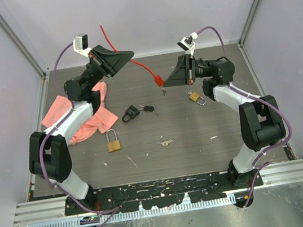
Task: Lock with the key
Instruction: Adjust the lock.
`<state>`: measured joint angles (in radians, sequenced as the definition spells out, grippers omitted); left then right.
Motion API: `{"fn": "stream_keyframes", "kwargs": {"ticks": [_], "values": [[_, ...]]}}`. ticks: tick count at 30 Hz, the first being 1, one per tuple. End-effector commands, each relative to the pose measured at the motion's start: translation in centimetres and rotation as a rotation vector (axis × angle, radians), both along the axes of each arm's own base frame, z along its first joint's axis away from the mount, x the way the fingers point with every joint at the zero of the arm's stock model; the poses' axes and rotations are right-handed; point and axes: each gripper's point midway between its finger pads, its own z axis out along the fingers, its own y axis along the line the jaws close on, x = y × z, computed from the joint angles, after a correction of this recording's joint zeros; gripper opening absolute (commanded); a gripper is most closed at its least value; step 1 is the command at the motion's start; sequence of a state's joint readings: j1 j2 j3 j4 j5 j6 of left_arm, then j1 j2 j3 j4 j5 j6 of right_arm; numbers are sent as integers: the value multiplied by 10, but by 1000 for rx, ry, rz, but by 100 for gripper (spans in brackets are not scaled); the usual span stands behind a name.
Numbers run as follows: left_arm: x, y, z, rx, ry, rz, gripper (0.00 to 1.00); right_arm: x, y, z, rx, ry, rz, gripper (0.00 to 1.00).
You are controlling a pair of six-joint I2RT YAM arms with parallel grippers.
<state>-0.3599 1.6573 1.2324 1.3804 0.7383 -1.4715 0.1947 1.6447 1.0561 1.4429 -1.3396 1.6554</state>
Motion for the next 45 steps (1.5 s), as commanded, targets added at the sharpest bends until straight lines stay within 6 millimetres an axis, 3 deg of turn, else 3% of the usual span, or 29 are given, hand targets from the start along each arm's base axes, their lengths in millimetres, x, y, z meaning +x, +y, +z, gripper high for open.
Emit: {"fn": "stream_keyframes", "kwargs": {"ticks": [1,8,14,18,29,32,37,42,45], "values": [[-22,-6,7,24,-88,-65,0,-23,-1,48,132,-108,-8,21],[-23,-2,15,13,-107,-45,0,-25,-8,40,103,-95,-29,43],[-30,2,22,-1,-117,-44,0,-34,-14,53,129,-122,-52,69],[-35,4,26,-6,-120,-48,0,-38,-11,67,156,-131,-38,71],[-31,8,28,-21,-103,10,0,-52,-1,71,167,-102,15,53],[-29,7,26,-19,-97,12,0,-50,-1,73,172,-102,11,43],[-23,6,14,26,-85,58,0,-55,-1,71,155,-139,14,39],[-19,5,6,53,-77,83,0,-54,0,67,102,-206,0,15],[-19,4,0,60,-56,75,3,-52,1,64,57,-258,-12,7]]}}
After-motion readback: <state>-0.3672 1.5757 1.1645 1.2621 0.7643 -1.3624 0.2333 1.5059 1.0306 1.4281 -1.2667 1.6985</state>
